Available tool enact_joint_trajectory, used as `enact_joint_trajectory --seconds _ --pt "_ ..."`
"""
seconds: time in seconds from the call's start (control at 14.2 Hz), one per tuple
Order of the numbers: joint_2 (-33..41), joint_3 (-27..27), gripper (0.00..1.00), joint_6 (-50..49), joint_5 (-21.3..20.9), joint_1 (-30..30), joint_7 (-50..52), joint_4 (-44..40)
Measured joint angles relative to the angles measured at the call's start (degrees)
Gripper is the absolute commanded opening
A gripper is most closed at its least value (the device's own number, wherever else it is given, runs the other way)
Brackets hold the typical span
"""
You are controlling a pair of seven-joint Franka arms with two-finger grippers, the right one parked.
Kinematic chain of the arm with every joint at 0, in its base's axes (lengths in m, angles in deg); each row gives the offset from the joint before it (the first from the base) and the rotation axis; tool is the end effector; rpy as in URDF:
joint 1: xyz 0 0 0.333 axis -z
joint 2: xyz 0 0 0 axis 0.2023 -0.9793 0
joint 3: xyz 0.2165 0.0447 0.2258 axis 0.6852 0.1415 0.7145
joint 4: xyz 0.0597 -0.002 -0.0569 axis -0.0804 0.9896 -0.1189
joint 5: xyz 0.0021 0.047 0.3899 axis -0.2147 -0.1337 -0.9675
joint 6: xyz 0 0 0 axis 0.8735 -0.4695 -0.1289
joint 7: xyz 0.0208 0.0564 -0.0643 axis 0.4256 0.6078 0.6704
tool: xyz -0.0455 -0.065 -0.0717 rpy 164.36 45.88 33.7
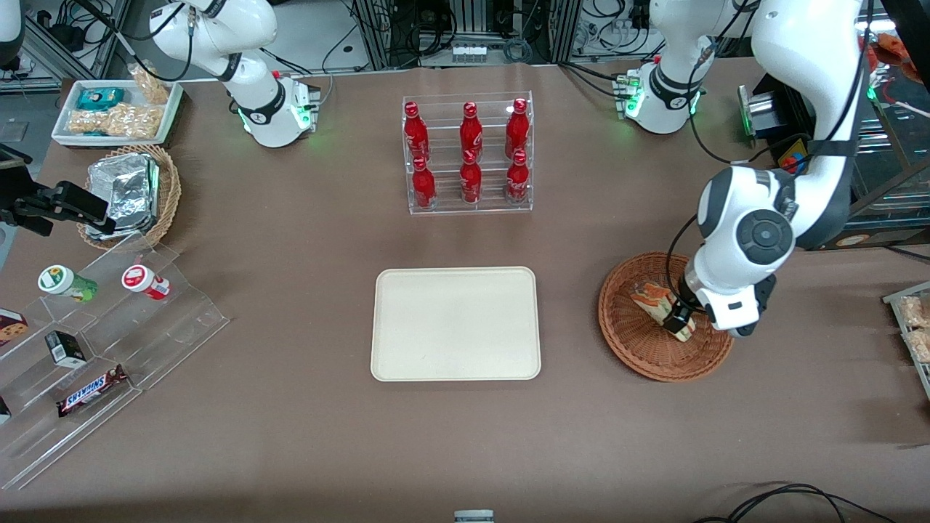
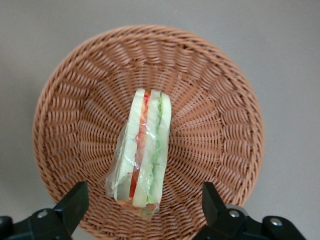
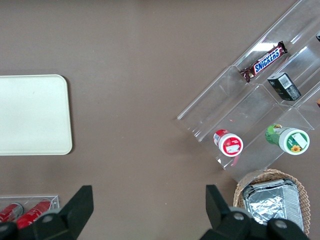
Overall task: Place sandwich from basket to tray
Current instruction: 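Close the left gripper on the sandwich and lift it, then carry the sandwich with the left gripper over the cream tray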
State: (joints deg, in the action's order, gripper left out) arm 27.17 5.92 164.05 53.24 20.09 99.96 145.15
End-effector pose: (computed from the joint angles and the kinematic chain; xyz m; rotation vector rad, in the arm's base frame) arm 0.5862 -0.1237 0.3087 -2.6709 -1.5311 -0.0162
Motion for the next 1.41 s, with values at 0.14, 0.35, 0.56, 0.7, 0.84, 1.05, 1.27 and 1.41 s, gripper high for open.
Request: enact_joint_trajectory --seconds 0.14,0.35,0.56,0.7,0.84,1.05,1.27,1.41 --pt "0.0 0.0 1.0 5.3 0.0 0.0 3.0 3.2" --pt "-0.6 0.1 0.49 11.2 0.0 0.0 5.9 6.8" --pt "-1.2 0.1 0.06 11.6 0.0 0.0 5.9 7.9" --pt "-0.7 0.0 0.06 9.3 0.0 0.0 3.2 8.0" --pt "0.6 0.0 0.06 2.2 0.0 0.0 -1.8 6.9" --pt "1.9 -0.8 0.01 -6.6 0.0 0.3 -6.0 0.7" --pt "2.0 -5.1 0.07 -8.5 0.1 0.6 -17.3 -3.3" --pt "0.5 -8.9 0.1 -8.4 0.1 1.3 -21.0 -5.9"
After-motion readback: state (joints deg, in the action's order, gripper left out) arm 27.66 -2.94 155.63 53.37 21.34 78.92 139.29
